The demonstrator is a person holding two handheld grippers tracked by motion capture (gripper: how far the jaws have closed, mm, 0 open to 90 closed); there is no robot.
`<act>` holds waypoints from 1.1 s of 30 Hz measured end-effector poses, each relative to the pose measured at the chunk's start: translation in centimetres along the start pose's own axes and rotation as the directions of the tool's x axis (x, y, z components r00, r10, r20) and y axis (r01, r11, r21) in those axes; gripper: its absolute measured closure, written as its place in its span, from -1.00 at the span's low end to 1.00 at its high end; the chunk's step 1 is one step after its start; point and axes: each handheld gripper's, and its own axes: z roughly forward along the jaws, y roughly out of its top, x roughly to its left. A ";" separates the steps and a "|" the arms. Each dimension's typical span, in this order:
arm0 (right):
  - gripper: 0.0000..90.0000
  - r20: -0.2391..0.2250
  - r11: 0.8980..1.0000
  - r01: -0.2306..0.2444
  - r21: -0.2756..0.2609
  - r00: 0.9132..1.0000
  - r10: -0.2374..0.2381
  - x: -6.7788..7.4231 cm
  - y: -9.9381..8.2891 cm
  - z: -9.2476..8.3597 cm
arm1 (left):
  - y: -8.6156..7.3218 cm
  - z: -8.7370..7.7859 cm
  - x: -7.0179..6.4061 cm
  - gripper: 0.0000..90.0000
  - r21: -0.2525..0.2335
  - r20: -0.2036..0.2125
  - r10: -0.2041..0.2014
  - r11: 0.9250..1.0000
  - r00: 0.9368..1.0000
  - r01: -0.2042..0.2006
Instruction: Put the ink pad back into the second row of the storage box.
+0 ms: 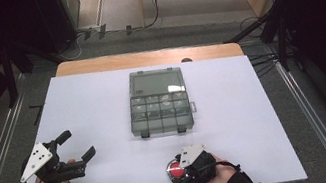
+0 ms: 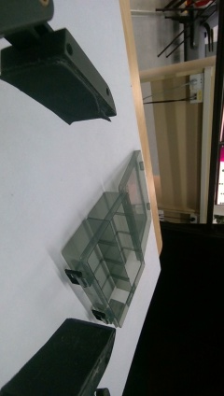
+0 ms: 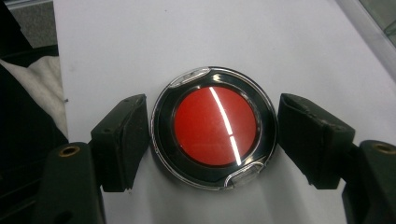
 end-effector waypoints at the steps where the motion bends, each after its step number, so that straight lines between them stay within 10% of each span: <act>1: -0.37 -0.001 1.000 -0.001 0.000 1.000 0.001 0.0 0.0 0.0 | 0.0 0.0 0.0 -1.00 0.000 0.000 0.000 1.000 1.000 0.000; 33: -0.32 0.074 0.986 -0.103 -0.133 0.991 0.113 -2.9 1.7 -4.0 | 0.1 -0.2 -0.1 -1.00 -0.019 0.010 -0.012 1.000 1.000 0.012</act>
